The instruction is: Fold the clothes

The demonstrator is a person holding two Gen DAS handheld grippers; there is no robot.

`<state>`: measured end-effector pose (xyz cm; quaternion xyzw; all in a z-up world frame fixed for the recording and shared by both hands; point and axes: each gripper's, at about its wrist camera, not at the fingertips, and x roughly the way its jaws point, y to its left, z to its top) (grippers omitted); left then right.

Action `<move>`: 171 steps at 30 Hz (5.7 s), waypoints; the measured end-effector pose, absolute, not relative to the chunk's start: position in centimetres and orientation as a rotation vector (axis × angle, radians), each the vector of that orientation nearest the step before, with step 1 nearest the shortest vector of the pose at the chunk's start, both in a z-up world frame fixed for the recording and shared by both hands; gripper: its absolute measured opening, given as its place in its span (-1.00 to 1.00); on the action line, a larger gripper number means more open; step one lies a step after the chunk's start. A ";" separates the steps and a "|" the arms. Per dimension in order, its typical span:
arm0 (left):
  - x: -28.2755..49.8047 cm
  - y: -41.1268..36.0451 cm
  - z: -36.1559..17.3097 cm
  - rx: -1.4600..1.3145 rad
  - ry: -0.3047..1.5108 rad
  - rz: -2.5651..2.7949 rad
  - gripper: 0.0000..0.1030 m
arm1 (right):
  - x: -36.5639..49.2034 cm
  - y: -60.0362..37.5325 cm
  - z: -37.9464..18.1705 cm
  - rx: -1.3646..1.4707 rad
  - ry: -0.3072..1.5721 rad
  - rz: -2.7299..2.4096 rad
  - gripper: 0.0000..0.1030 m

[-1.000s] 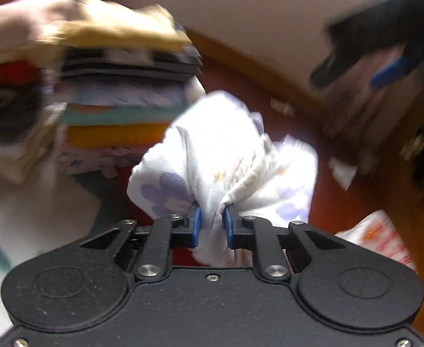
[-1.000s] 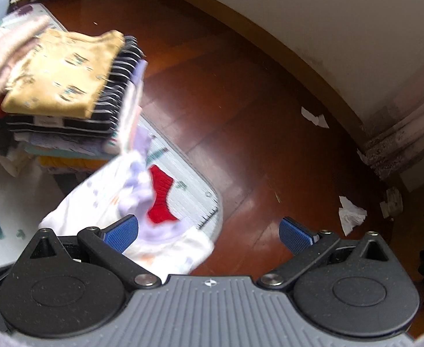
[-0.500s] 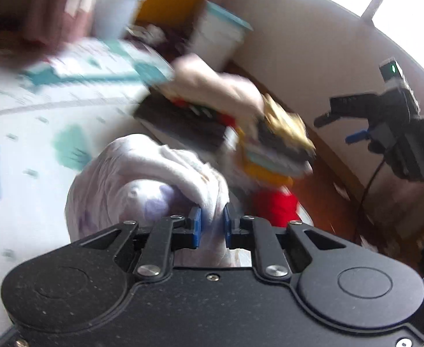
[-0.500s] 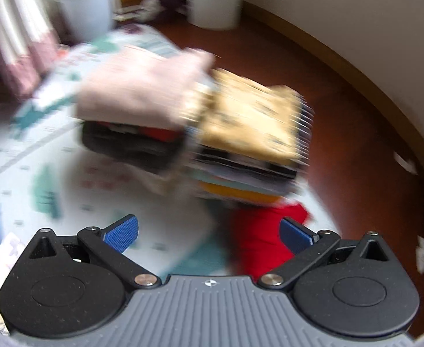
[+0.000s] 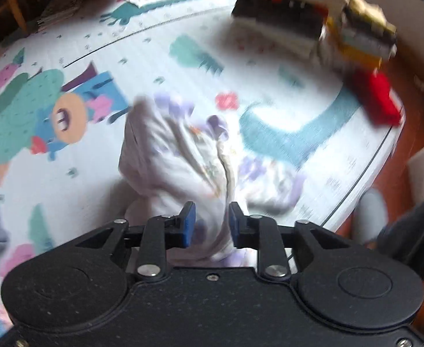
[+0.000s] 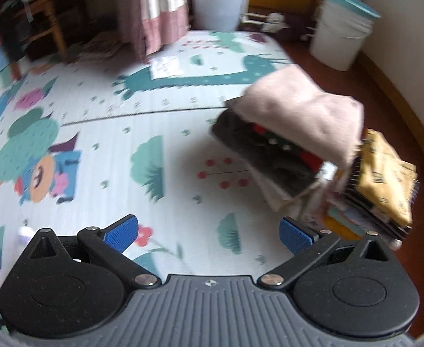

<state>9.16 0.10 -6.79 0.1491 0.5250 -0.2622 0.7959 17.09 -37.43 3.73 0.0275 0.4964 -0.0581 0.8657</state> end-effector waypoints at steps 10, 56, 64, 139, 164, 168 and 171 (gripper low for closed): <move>14.6 5.2 -6.9 0.507 1.062 -0.522 0.16 | 19.7 -29.1 0.2 -0.029 1.058 0.128 1.00; 37.0 1.9 -27.3 0.027 1.387 -1.153 0.35 | 28.8 -18.8 -24.9 -0.219 1.304 0.971 0.79; 33.5 3.6 -25.3 0.124 1.288 -1.261 -0.27 | 26.7 -18.9 -26.1 -0.204 1.384 1.079 -0.03; 18.6 25.6 -26.5 -0.481 0.934 -0.098 -0.92 | 28.2 -28.8 -22.2 0.790 0.949 0.424 -0.70; 14.6 17.3 -21.7 -0.116 0.844 -0.193 -0.03 | 12.4 -33.1 -20.0 0.272 0.848 0.121 0.34; 20.4 12.2 -23.1 -0.161 0.897 -0.342 0.03 | 20.5 -29.7 -22.2 0.252 0.896 0.217 0.50; 24.3 9.9 -24.7 -0.152 0.945 -0.340 0.09 | 26.3 -28.8 -25.0 0.251 0.980 0.195 0.52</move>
